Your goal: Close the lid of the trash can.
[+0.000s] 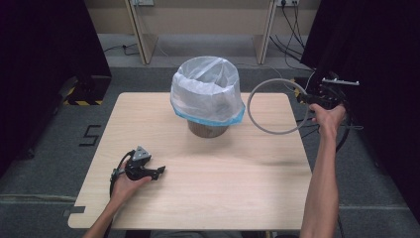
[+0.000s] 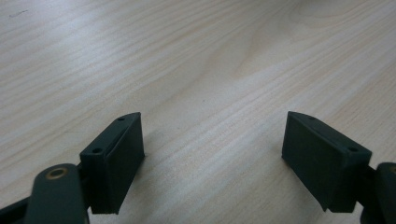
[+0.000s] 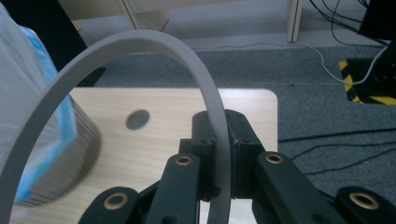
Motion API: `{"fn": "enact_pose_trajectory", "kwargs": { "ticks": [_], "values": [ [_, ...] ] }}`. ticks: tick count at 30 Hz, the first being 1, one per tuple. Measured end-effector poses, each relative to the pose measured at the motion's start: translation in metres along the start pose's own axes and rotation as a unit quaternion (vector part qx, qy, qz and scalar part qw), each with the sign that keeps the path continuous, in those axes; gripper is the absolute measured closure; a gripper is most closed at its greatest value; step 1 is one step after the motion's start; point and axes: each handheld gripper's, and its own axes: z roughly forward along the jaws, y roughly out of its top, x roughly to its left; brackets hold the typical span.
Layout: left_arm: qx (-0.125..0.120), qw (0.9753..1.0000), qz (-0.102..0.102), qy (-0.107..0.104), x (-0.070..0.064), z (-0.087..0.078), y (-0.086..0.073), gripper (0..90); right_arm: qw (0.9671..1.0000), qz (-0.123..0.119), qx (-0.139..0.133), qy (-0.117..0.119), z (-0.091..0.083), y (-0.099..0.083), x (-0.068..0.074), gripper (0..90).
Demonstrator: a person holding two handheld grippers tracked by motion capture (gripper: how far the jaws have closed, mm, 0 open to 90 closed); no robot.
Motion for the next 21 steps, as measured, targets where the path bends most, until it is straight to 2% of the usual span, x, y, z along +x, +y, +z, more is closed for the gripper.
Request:
{"fn": "enact_pose_trajectory", "kwargs": {
  "ticks": [4,10,13,15,21],
  "values": [
    [0.0,1.0,0.0,-0.001,0.0,0.0,0.0,19.8,0.9999,-0.004,-0.009,0.007,-0.008,0.021,0.011,83.5],
    [0.0,1.0,0.0,0.0,0.0,0.0,0.0,19.8,0.9993,-0.013,-0.031,0.018,-0.03,0.064,0.033,83.5],
    [-0.001,1.0,0.0,0.0,0.0,0.0,0.0,19.8,0.9986,-0.023,-0.039,0.027,-0.036,0.084,0.051,83.5],
    [-0.002,1.0,0.0,0.0,0.0,0.0,0.0,19.8,0.9978,-0.03,-0.044,0.041,-0.036,0.095,0.066,83.5],
    [-0.001,1.0,0.0,0.0,0.0,0.0,0.0,19.8,0.9955,-0.048,-0.037,0.073,-0.022,0.121,0.11,83.5]
  ]
}}
